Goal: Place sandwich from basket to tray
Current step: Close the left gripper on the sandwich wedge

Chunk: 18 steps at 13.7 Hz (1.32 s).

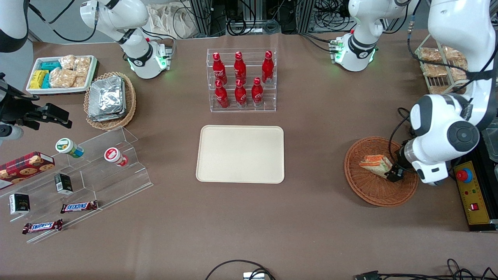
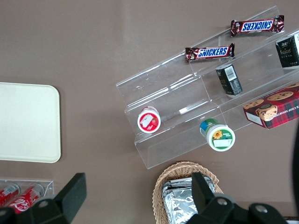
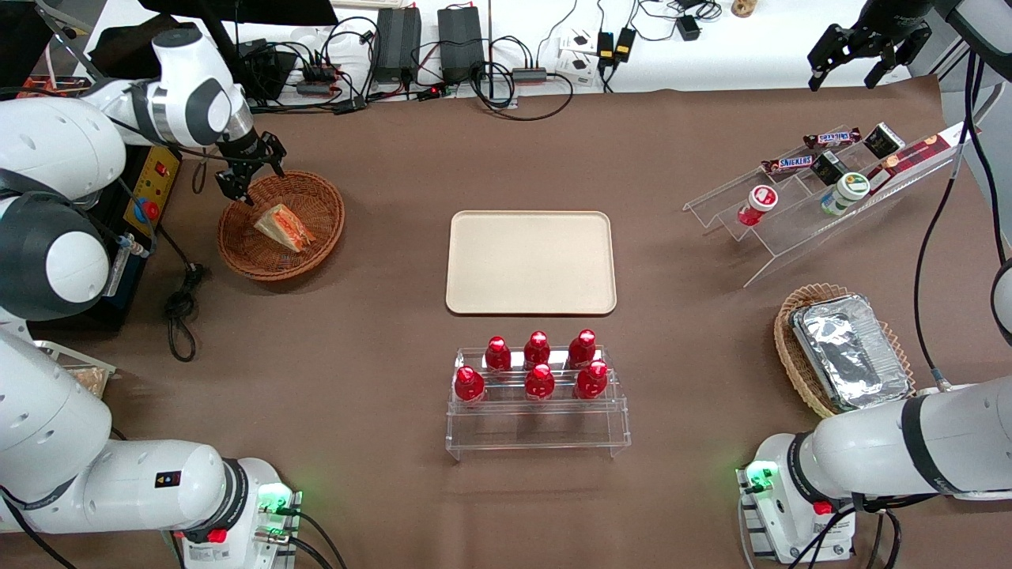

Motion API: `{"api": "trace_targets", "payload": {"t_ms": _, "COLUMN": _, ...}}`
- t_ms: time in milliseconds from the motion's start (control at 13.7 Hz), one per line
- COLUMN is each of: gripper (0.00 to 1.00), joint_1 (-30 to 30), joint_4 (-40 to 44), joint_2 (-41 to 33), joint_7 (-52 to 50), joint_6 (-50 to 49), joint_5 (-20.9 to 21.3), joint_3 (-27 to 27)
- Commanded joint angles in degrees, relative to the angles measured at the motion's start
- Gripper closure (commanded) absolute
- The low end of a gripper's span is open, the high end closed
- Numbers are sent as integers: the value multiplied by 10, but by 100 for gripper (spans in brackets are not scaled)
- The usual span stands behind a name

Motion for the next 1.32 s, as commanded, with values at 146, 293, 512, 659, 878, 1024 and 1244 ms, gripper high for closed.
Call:
{"api": "trace_targets", "payload": {"t_ms": 146, "gripper": 0, "joint_1": -1, "joint_4": -39, "joint_2": 26, "joint_7": -7, "joint_6": 55, "joint_5": -3, "joint_3": 0}}
{"api": "trace_targets", "payload": {"t_ms": 293, "gripper": 0, "joint_1": -1, "joint_4": -58, "joint_2": 30, "joint_7": -7, "joint_6": 83, "joint_5": -2, "joint_3": 0}}
{"api": "trace_targets", "payload": {"t_ms": 512, "gripper": 18, "joint_1": -2, "joint_4": -59, "joint_2": 35, "joint_7": -14, "joint_6": 91, "joint_5": -2, "joint_3": 0}}
{"api": "trace_targets", "payload": {"t_ms": 659, "gripper": 83, "joint_1": -2, "joint_4": -59, "joint_2": 33, "joint_7": -27, "joint_6": 89, "joint_5": -2, "joint_3": 0}}
{"api": "trace_targets", "payload": {"t_ms": 878, "gripper": 100, "joint_1": -2, "joint_4": -57, "joint_2": 25, "joint_7": -26, "joint_6": 83, "joint_5": -1, "joint_3": 0}}
{"api": "trace_targets", "payload": {"t_ms": 1024, "gripper": 100, "joint_1": -2, "joint_4": -51, "joint_2": 2, "joint_7": -16, "joint_6": 64, "joint_5": -1, "joint_3": 0}}
{"api": "trace_targets", "payload": {"t_ms": 1244, "gripper": 100, "joint_1": -5, "joint_4": 23, "joint_2": -40, "joint_7": 0, "joint_6": -42, "joint_5": 0, "joint_3": -3}}
